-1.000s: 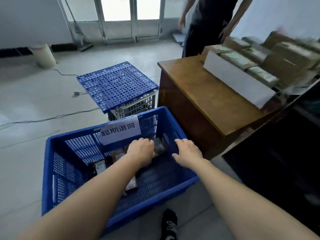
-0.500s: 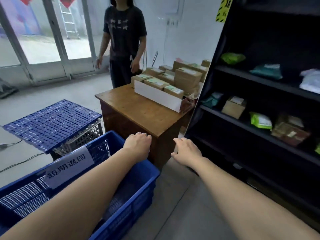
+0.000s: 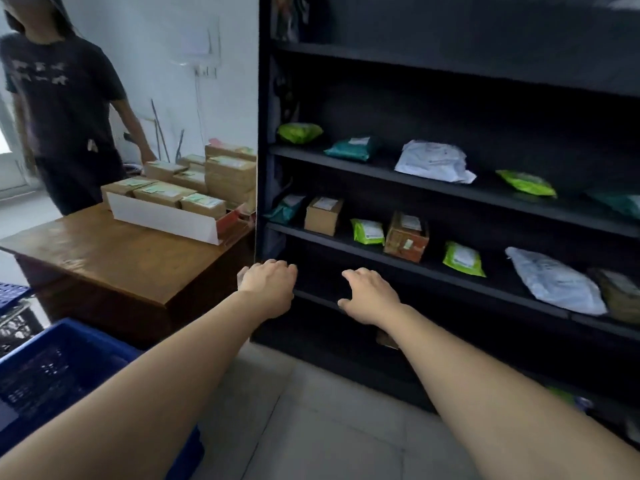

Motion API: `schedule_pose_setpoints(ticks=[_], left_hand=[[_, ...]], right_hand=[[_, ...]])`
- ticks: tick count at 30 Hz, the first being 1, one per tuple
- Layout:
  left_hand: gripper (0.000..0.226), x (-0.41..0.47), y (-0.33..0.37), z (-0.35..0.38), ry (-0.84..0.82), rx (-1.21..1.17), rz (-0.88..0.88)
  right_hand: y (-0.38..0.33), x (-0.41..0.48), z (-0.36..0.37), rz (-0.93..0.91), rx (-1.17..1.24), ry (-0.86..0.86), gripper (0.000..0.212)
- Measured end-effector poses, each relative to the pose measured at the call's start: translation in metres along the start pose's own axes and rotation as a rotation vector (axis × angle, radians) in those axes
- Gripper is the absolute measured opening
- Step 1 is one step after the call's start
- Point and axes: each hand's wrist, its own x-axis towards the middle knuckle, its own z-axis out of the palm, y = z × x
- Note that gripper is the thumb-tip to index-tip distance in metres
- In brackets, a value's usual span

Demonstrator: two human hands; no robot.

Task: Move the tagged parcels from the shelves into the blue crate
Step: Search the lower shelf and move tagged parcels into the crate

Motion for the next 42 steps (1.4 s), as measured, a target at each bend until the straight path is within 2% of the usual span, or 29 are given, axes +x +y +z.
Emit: schedule_pose_setpoints(ticks=[12,29,38,42], left_hand=[[0.042,0.098,0.174,-0.011,0.032,0.054,0.263],[0.034,0.304,0.362,-0.016,0.112,0.001,0.587],[0.042,0.365,0.47,0.009,0.044,0.033,0.652],[0.043,0.388,0.528,0.02,0.013,0.023,0.64]], right_hand=[[0.181,-0.019,-0.037,0.237,0.005,0.078,0.064],[0.403,0.049,-0.071,0.556,-0.008,0.154,0.059],[0.526,0.059,-0.065,0.633,0.035,0.129,0.056],[0.59,0.058,-0.058,0.636,0.057,0.086,0.064]])
